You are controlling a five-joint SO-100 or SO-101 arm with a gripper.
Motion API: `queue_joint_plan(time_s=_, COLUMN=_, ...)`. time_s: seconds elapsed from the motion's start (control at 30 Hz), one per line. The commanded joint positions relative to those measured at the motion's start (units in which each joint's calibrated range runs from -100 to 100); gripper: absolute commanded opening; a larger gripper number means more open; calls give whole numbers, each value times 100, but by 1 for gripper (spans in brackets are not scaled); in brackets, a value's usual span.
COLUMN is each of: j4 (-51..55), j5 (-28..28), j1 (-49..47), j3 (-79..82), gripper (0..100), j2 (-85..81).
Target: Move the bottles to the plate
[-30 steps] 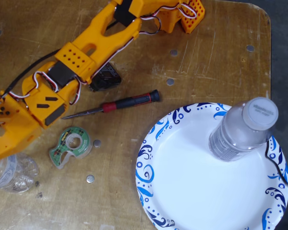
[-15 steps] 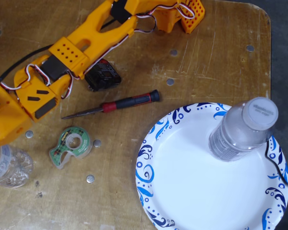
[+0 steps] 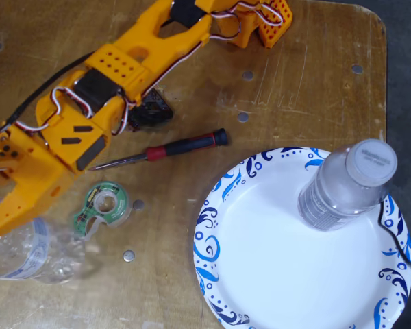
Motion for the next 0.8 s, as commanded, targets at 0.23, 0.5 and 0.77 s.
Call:
queue_joint_plan(time_s=0.23, j4=1837, j5=-99, j1=-818, j3=-424, gripper=7, j2=-2181)
queue_joint_plan(time_s=0.5, j4=4092, j5=-302, j1=-1853, j3=-334, gripper=5, j2=-3454)
queue_joint_plan(time_s=0.77, j4=5493, j5=-286, j1=-2758, j3=-334, gripper=5, j2=-4036)
